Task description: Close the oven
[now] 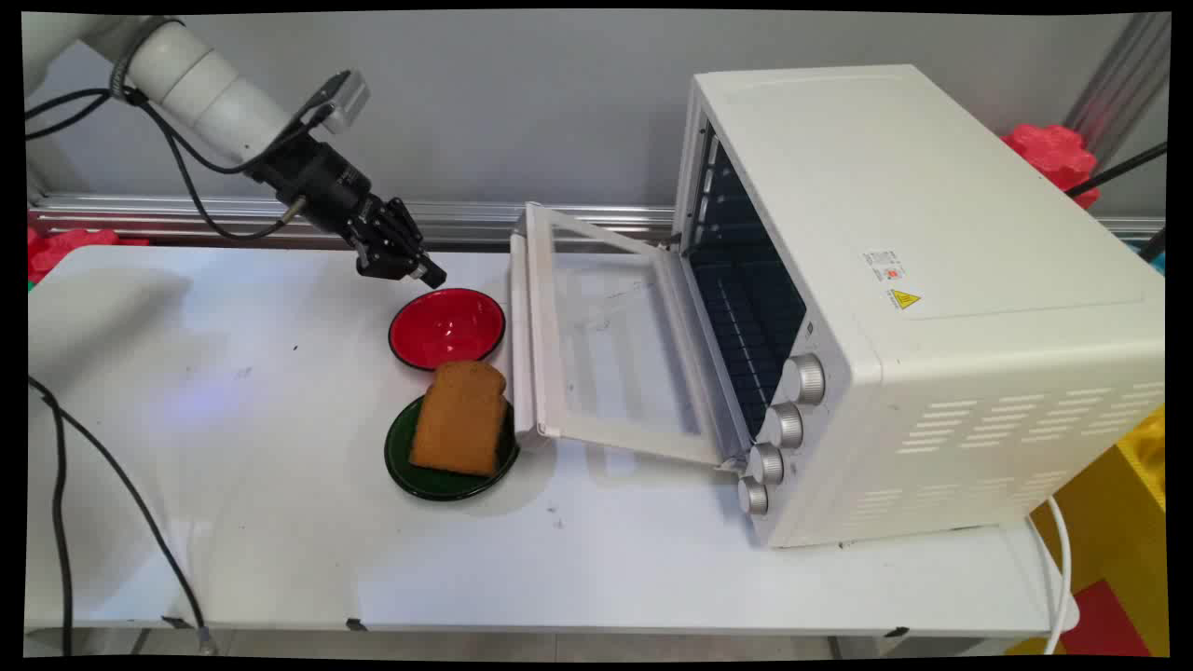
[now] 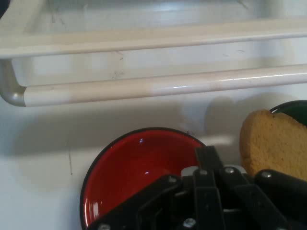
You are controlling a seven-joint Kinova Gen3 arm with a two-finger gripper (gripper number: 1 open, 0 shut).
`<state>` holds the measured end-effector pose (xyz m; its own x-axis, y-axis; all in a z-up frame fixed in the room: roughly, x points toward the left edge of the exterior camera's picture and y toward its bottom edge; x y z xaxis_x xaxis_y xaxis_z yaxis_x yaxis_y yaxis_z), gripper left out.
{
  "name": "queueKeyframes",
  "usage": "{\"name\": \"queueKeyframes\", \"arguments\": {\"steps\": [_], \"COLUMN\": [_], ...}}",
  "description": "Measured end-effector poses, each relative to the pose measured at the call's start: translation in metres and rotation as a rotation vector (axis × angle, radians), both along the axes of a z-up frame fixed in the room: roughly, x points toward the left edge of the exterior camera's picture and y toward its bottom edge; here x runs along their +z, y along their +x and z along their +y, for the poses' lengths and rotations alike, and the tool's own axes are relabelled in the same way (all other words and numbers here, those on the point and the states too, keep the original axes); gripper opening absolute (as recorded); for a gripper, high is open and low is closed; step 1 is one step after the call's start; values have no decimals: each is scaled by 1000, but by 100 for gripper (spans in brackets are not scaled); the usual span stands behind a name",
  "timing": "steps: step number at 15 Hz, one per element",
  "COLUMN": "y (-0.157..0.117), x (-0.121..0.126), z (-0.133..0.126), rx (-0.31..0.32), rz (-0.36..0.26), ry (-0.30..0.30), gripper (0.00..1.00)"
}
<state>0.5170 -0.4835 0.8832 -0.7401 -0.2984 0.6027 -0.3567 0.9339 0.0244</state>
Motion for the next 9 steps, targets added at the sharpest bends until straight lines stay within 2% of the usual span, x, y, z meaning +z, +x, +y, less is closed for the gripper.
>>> {"name": "queueKeyframes", "arguments": {"steps": [5,9], "y": [-8,-19], "x": [-16,-39], "z": [-2,-4], "rx": [-30,-44], "rz": [17,35], "ry": [5,1], "gripper": [0,0]}}
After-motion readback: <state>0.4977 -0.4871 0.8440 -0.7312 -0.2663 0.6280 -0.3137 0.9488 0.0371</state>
